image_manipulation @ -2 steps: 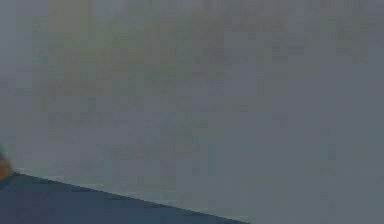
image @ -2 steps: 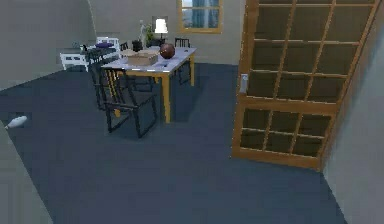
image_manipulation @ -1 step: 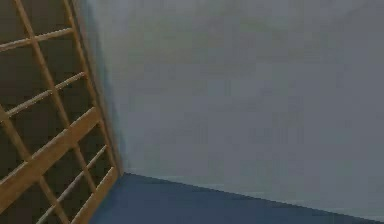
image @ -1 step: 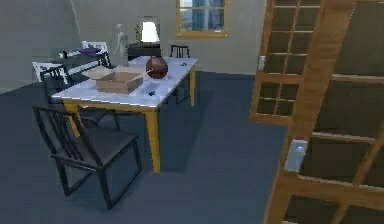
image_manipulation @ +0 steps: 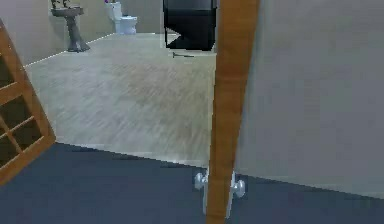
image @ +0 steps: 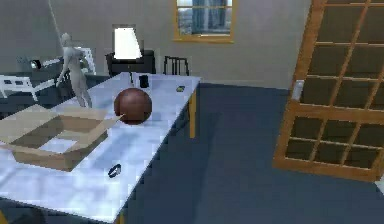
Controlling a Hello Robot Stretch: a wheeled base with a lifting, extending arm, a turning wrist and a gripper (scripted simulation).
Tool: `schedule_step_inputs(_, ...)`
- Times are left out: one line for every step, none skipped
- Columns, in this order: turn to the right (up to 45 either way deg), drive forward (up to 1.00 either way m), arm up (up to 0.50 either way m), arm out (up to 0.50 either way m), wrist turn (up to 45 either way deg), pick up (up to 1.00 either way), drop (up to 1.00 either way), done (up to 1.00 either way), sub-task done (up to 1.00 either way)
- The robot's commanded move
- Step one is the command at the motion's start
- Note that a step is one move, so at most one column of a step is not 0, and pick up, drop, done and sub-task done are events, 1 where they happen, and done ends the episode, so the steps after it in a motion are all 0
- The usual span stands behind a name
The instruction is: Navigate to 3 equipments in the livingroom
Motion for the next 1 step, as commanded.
schedule_step_inputs(45.0,0.00,0.00,0.00,0.0,0.00,0.00,0.00,0.00)
